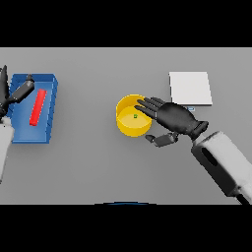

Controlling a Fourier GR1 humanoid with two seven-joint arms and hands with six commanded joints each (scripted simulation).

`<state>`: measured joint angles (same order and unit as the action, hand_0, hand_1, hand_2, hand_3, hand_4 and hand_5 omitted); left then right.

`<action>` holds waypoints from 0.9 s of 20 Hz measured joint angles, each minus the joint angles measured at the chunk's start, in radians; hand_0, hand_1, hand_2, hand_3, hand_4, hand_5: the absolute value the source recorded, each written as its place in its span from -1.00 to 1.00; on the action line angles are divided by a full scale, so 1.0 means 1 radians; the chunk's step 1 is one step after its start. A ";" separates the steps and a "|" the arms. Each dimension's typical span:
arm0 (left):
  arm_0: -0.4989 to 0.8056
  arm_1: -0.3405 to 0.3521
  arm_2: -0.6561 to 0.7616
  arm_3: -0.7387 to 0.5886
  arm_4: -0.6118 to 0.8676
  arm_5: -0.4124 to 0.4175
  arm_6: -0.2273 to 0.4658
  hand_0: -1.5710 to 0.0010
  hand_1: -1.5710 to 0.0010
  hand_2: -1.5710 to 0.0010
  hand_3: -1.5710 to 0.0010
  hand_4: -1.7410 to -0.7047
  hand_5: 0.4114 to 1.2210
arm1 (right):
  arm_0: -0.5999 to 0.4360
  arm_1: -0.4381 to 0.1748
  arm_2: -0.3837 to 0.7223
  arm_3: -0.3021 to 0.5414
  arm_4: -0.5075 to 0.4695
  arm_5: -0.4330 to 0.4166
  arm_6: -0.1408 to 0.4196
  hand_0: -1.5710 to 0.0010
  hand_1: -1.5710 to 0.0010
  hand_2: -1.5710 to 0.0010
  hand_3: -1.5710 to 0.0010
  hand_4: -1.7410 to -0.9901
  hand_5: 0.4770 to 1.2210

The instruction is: Pick up the red beaker and tilt it to pour out 1 green nut into yellow bowl. Pick up the yellow bowl and place it on the metallic measuring scale.

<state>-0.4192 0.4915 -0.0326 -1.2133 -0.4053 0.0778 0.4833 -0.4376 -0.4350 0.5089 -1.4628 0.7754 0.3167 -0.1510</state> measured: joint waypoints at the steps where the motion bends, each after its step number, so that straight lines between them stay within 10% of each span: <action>1: 0.002 -0.008 -0.003 0.012 0.001 0.000 -0.006 1.00 1.00 1.00 1.00 0.92 -0.28 | -0.033 -0.005 0.027 0.030 0.029 0.011 -0.007 1.00 1.00 1.00 1.00 0.39 -0.38; 18: 0.053 0.019 0.015 -0.039 0.022 -0.009 -0.030 1.00 1.00 1.00 1.00 0.92 -0.29 | -0.268 0.099 0.193 0.323 0.122 0.151 -0.045 1.00 1.00 1.00 1.00 0.27 -0.29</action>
<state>-0.3661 0.5106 -0.0175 -1.2526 -0.3838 0.0689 0.4537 -0.7053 -0.3357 0.7015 -1.1396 0.8976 0.4672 -0.1955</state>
